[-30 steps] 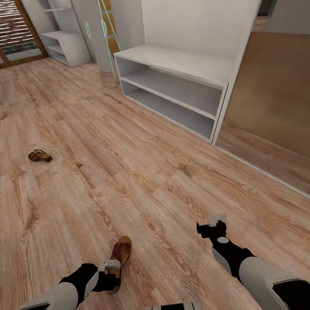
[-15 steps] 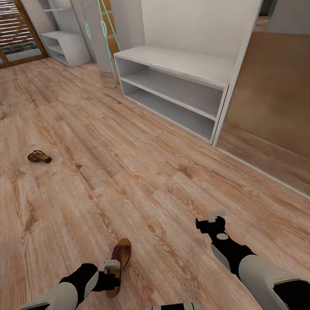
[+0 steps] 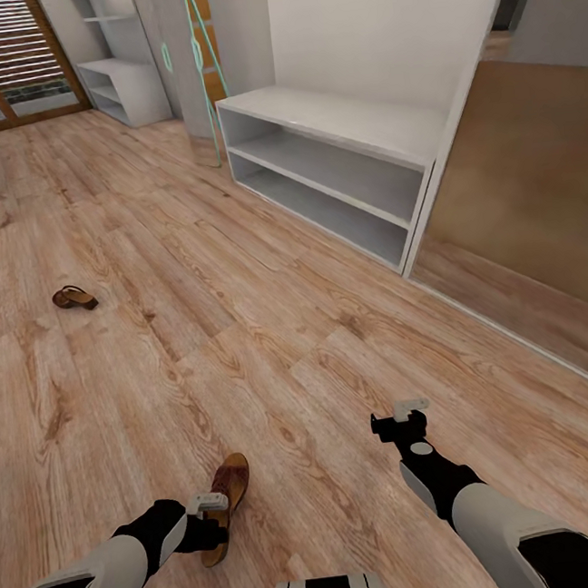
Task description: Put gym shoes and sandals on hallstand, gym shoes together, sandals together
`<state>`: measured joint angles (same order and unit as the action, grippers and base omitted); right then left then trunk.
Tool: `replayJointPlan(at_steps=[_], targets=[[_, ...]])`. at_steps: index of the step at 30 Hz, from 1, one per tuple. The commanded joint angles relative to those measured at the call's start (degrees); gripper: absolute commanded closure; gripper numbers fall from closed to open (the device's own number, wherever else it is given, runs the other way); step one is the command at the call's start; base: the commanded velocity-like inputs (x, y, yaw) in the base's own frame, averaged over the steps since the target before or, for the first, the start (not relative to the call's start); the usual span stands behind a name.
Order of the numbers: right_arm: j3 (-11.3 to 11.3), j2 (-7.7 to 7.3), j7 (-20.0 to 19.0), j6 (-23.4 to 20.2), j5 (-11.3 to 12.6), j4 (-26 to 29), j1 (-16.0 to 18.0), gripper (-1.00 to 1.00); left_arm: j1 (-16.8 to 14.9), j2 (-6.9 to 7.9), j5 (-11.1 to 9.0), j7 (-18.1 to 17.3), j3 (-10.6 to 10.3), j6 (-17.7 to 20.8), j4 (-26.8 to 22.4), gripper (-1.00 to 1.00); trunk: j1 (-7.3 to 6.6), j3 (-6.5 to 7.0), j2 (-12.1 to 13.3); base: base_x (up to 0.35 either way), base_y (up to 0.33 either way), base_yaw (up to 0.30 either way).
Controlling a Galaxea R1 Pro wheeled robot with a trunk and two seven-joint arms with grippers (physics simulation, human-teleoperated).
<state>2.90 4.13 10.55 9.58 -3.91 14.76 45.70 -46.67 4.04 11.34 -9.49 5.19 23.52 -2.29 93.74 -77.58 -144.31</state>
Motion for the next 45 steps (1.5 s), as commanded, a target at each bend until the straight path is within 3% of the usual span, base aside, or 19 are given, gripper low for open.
replayJointPlan(at_steps=[1, 20, 45], targets=[[0.0, 0.00, 0.0, 0.0, 0.0, 0.0, 0.0, -1.00, 0.0, 0.00, 0.0, 0.0, 0.0, 0.0, 0.0, -1.00, 0.00, 0.00, 0.0, 0.002, 0.000, 0.000], [0.0, 0.00, 0.0, 0.0, 0.0, 0.0, 0.0, -1.00, 0.0, -0.04, 0.0, 0.0, 0.0, 0.0, 0.0, -1.00, 0.28, -2.44, -0.1, 0.000, 0.000, 0.000], [0.0, -0.03, 0.0, 0.0, 0.0, 0.0, 0.0, -1.00, 0.0, 0.00, 0.0, 0.0, 0.0, -0.1, 0.0, -1.00, 0.28, -2.44, -0.1, 0.025, 0.000, 0.000]])
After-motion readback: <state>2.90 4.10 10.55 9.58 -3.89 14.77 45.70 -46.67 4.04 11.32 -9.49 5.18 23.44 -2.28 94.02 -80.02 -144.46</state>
